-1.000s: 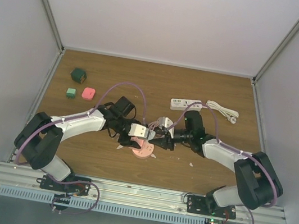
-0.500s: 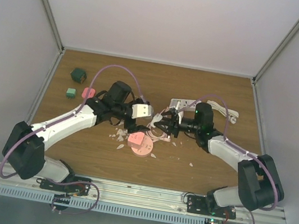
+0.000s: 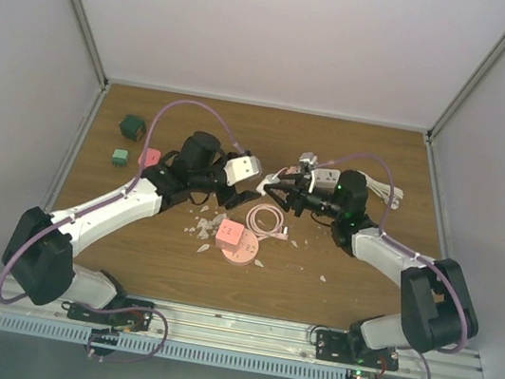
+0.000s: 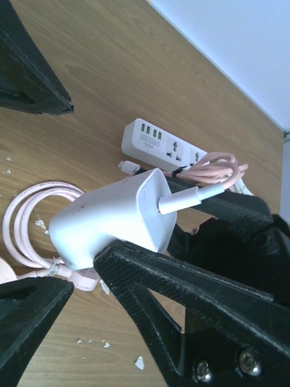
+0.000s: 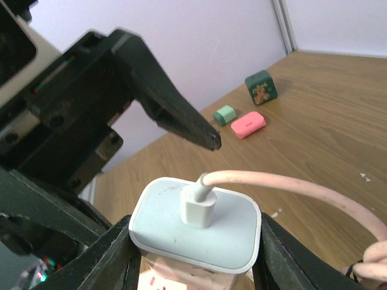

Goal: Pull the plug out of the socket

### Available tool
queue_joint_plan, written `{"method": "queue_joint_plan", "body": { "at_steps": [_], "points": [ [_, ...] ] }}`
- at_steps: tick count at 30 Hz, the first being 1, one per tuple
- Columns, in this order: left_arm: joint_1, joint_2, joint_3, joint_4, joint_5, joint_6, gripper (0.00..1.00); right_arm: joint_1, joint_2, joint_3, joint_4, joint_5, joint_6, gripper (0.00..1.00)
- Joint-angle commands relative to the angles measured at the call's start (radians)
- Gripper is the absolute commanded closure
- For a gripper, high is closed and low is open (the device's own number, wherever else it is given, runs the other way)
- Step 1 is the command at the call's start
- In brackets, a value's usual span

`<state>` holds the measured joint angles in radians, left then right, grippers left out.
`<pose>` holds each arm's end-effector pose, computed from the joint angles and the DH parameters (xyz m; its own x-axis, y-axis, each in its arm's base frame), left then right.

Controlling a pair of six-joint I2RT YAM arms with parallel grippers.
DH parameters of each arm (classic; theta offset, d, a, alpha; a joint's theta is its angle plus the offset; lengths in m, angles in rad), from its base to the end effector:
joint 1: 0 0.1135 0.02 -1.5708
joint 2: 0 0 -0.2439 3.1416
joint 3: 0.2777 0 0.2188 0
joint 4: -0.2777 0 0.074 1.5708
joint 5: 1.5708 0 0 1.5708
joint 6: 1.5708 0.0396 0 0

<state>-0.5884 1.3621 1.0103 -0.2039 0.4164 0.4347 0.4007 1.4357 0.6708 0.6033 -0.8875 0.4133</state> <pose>0.2251 -0.1695 0.2778 -0.0639 0.5056 -0.8604 0.9044 0.3937 0.1642 0.2442 0.1368 0.2368 -0.5176 0.0561 -0.8538 -0.8114 0.2842 0.5107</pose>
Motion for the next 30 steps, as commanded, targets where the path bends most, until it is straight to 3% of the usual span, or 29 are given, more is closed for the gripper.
{"method": "queue_joint_plan", "body": {
  "at_steps": [1, 12, 23, 30],
  "points": [
    [-0.01, 0.014, 0.036, 0.089, -0.028, -0.081, 0.29, -0.01, 0.021, -0.003, 0.163, 0.021, 0.203, 0.76],
    [-0.026, 0.054, 0.062, 0.126, -0.047, -0.074, 0.41, -0.01, 0.029, -0.051, 0.272, 0.035, 0.359, 0.71],
    [-0.055, 0.12, 0.12, 0.117, -0.07, -0.1, 0.52, 0.03, 0.042, -0.059, 0.294, 0.062, 0.364, 0.68],
    [-0.057, 0.11, 0.098, 0.123, -0.075, -0.089, 0.75, 0.03, 0.045, -0.065, 0.281, 0.068, 0.351, 0.61]
  ]
}}
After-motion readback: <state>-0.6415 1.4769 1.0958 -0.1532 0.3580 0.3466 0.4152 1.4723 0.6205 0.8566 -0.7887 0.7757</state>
